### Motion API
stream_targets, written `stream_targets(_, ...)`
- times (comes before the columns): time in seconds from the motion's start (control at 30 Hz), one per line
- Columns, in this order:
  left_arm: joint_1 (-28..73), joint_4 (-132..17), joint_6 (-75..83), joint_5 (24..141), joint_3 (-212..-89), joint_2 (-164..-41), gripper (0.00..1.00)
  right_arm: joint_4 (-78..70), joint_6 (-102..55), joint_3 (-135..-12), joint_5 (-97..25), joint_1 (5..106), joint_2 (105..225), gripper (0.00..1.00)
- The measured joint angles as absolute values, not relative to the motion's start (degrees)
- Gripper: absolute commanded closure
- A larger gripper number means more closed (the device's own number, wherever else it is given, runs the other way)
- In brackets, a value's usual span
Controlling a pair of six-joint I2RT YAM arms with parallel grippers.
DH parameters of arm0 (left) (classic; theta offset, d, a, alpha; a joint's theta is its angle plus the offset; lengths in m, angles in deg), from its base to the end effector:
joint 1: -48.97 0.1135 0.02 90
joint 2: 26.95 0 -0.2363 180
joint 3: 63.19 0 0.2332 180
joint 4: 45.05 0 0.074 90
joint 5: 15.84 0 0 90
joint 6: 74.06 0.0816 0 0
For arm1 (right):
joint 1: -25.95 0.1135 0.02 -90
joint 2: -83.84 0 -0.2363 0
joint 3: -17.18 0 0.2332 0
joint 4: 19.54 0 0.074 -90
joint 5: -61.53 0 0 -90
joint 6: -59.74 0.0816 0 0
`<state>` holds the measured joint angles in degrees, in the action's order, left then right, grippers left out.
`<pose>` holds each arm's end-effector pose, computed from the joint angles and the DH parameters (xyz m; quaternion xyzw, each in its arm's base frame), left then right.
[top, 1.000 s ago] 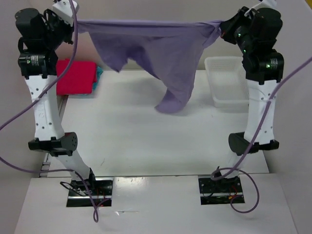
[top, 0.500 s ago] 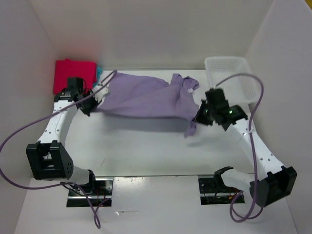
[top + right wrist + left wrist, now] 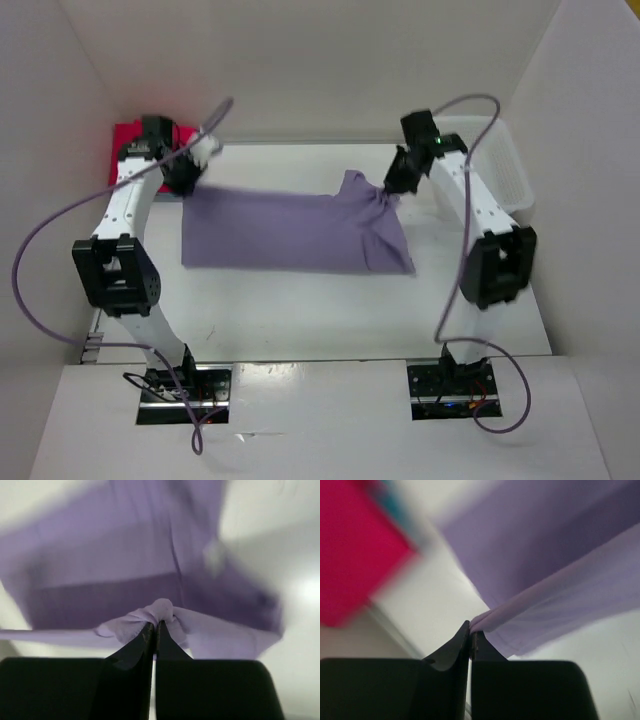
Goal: Fold and stack the t-shirts
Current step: Flatten out the tshirt
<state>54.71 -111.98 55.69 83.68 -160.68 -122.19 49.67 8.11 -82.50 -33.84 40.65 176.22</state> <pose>0.3403 0.0206 0.2183 0.3018 0.9245 0.0098 0.2327 0.3213 0.0922 0.2423 0.1876 0.9508 0.1490 0.1966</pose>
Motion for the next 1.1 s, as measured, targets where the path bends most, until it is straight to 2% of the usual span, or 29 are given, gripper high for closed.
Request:
stream_targets(0.1, 54.58, -104.47, 49.33, 83.62, -187.0, -131.7, 1.0, 51.53, 2.61, -114.41, -28.15, 38.18, 197.81, 1.0)
stream_targets(0.23, 54.49, -94.19, 42.77, 85.08, -201.27, -129.21, 1.0, 54.48, 0.35, -148.7, -23.85, 36.45, 211.86, 1.0)
stream_targets(0.33, 54.32, -90.59, 40.91, 87.46, -204.44, -124.31, 1.0, 54.46, -1.33, -167.08, -23.72, 35.43, 209.77, 1.0)
stream_targets(0.47, 54.27, -87.66, 41.26, 90.55, -196.55, -116.62, 1.0, 53.74, -2.42, -171.17, -23.8, 33.87, 195.78, 1.0)
stream_targets(0.6, 53.51, -86.02, 43.17, 93.37, -181.64, -111.46, 1.0, 53.6, -3.23, -163.67, -24.02, 35.75, 185.4, 1.0)
stream_targets(0.7, 53.4, -86.21, 46.2, 92.73, -168.92, -108.64, 1.0, 54.57, -3.54, -150.56, -19.39, 41.39, 181.33, 1.0)
stream_targets(0.77, 53.66, -87.24, 49.09, 90.74, -161.23, -106.89, 1.0, 53.87, -3.41, -135.78, -13.68, 46.31, 178.38, 1.0)
stream_targets(0.83, 53.97, -87.66, 52.17, 88.62, -153.3, -104.4, 1.0, 50.28, -2.23, -115.39, -10.25, 50.64, 175.71, 1.0)
stream_targets(0.97, 53.57, -89.78, 56.85, 84.71, -141.91, -100.6, 1.0, 47.51, 2.61, -81.43, -11.3, 54.38, 171.78, 1.0)
stream_targets(1.1, 52.94, -92.03, 60.8, 82.15, -134.32, -99.37, 1.0, 47.96, 7.76, -63.59, -15.8, 54.79, 163.32, 1.0)
